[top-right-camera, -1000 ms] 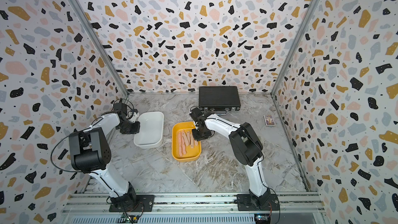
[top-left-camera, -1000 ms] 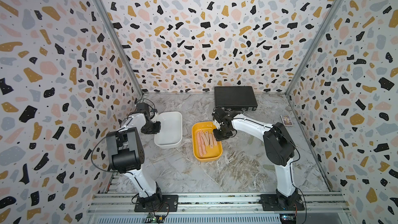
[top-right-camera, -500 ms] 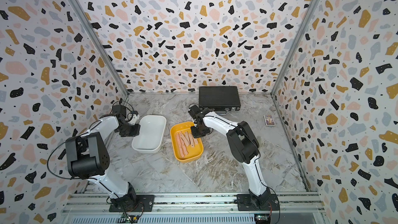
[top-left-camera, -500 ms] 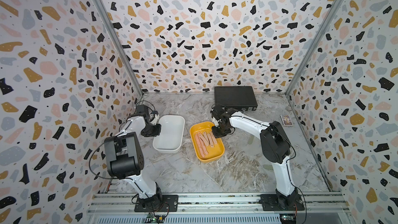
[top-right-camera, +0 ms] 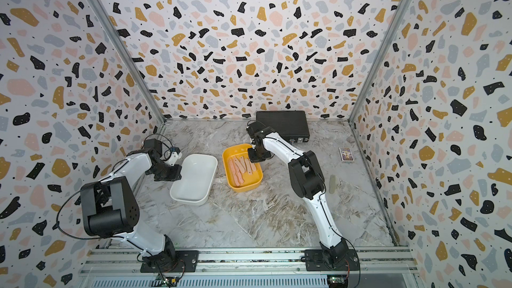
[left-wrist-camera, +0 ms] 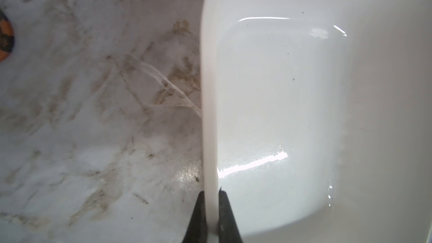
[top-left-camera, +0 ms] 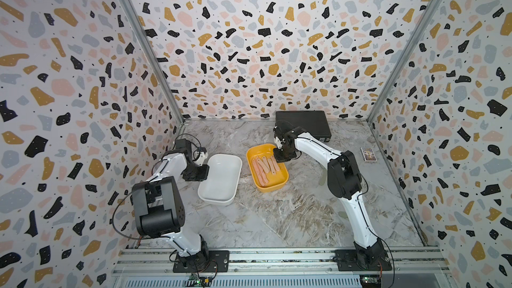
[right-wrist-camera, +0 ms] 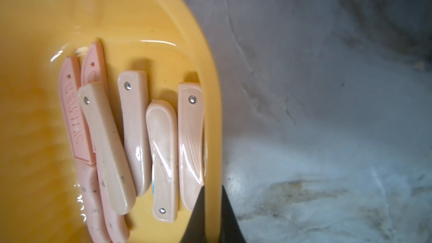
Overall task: Place the fruit knives into the storage box by color
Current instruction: Move the storage box to the center of the board.
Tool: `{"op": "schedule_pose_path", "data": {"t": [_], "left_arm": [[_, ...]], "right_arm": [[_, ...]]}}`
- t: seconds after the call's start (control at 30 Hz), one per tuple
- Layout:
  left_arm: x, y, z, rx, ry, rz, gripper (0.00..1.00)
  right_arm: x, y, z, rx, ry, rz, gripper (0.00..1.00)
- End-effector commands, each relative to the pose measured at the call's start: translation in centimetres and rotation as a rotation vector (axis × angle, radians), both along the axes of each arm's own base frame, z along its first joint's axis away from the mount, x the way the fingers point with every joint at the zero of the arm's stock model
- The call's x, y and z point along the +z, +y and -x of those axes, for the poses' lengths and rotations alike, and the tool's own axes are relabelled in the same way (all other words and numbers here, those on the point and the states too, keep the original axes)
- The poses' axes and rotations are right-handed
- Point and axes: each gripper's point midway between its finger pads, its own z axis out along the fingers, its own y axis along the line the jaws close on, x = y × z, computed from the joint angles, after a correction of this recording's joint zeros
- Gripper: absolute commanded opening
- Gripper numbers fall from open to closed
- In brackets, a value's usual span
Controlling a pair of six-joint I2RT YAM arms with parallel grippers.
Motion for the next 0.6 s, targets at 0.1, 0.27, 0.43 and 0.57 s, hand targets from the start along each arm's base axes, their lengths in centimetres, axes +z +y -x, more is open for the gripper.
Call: {"op": "schedule_pose_path", "data": {"t": [0.1, 0.27, 0.43, 0.57], "left_arm": [[-0.2, -2.8, 2.4, -0.093, 0.050, 0.038, 0.00], [0.0, -3.4, 3.4, -0.120, 0.055, 0.034, 0.05], [0.4, -3.5, 3.8, -0.119, 0.050, 0.037, 0.27], [1.2, -3.4, 3.4, -0.109, 0.025, 0.028, 0.39]], "right_arm": [[2.1, -0.2, -2.3, -0.018, -0.025, -0.008, 0.12], [2.4, -0.1, -2.5, -0.020, -0.024, -0.016, 0.26], [3.7, -0.5, -1.9, -0.017, -0.030, -0.017, 0.47], [6.9, -0.7, -1.2, -0.005, -0.072, -0.041, 0.54]]}}
